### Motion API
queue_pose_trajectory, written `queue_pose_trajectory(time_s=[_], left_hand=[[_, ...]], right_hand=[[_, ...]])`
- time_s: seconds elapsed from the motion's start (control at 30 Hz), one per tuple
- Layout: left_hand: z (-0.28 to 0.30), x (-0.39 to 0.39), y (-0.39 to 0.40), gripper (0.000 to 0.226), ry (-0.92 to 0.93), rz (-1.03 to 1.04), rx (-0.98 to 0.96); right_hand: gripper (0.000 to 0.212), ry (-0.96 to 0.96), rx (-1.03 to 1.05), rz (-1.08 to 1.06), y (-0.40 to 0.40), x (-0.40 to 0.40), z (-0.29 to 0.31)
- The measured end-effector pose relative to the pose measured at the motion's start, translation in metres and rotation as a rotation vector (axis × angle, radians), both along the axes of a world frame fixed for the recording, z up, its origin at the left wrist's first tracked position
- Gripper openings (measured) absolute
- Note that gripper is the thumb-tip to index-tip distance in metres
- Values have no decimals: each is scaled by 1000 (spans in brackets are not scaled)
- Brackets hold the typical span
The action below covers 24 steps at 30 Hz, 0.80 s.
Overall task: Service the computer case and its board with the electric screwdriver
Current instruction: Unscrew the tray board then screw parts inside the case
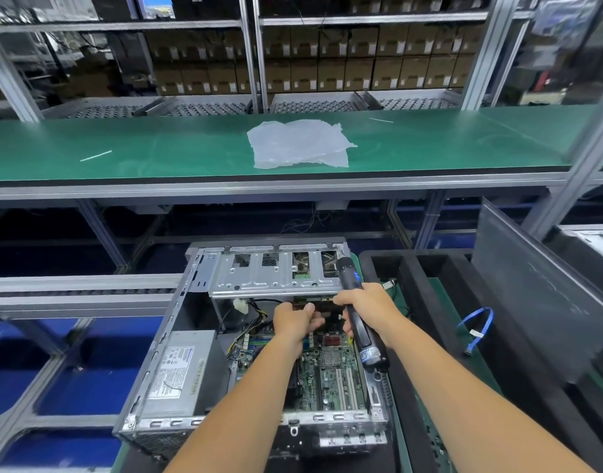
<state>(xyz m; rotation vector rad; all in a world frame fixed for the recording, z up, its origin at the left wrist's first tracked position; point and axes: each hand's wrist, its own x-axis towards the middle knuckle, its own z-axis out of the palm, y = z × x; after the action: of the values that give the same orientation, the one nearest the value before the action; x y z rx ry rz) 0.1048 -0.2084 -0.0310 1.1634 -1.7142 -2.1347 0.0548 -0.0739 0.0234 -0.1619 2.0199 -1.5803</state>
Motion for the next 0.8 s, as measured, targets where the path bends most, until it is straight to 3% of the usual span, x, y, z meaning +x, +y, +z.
queue_pose_trajectory(time_s=[0.07, 0.2, 0.27, 0.4, 0.63, 0.8], left_hand=[[-1, 2, -1, 13, -64, -15, -63], [4, 10, 3, 37, -138, -252, -154], [13, 15, 8, 36, -92, -306, -208], [46, 17, 18, 34, 107, -167, -356], [93, -9, 65, 39, 237, -381, -520], [91, -30, 131, 34, 216, -583, -634]], right_hand=[[14, 0, 0, -3, 0, -1, -1], [15, 4, 1, -9, -1, -1, -3], [14, -9, -12, -15, -1, 0, -1], [13, -41, -32, 10, 2, 8, 10], [15, 11, -16, 98, 57, 20, 24], [16, -23, 22, -33, 133, 13, 21]])
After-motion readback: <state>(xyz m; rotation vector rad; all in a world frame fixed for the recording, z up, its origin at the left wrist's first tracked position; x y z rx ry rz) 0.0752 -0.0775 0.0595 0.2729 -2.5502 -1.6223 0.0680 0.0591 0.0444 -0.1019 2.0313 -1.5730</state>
